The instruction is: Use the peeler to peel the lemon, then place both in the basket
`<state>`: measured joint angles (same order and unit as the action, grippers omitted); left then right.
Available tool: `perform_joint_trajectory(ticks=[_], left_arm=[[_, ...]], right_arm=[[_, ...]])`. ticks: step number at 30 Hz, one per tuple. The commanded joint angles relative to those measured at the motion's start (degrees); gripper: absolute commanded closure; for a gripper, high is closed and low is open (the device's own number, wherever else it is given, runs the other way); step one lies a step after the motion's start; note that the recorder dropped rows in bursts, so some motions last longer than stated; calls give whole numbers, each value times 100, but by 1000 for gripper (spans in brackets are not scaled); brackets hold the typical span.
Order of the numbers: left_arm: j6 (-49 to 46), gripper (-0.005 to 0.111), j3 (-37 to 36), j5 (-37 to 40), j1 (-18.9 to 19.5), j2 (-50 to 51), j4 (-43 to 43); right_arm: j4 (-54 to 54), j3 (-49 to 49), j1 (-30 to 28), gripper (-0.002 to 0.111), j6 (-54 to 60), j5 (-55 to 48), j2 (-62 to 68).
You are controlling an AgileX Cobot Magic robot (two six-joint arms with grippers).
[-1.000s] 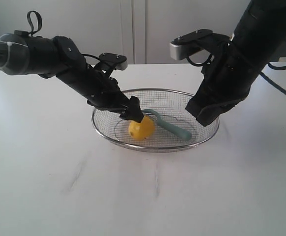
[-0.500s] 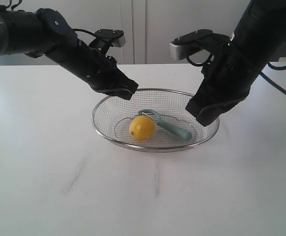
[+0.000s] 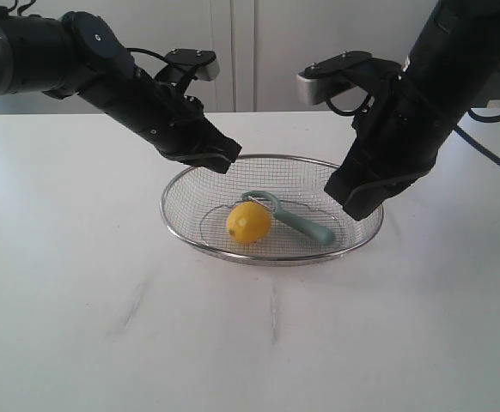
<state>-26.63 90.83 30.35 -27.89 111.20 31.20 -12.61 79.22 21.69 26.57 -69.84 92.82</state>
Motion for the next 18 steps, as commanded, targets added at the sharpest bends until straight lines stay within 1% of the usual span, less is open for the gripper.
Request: perform_joint_trajectory(ticks=[1,7,12,16,17,18], left_arm=[[29,106,22,97,-21,-75,45],[29,106,22,97,-21,-75,45],[29,106,22,58,-21,216,-16],[-8,106,22,55,-21,241,-53],[-223,106,22,55,-21,241,-228],[-632,106,22,55,-21,218,-487]], right_arm=[[30,-18,-6,108,6,-12,-54],[30,-18,-6,108,-70,-12,-54],[30,-18,-6,108,-82,-12,-54],[30,-18,-6,108,-82,-12,-54],[30,-18,-6,108,-82,-12,-54],[30,-18,-6,108,-82,-12,-54]])
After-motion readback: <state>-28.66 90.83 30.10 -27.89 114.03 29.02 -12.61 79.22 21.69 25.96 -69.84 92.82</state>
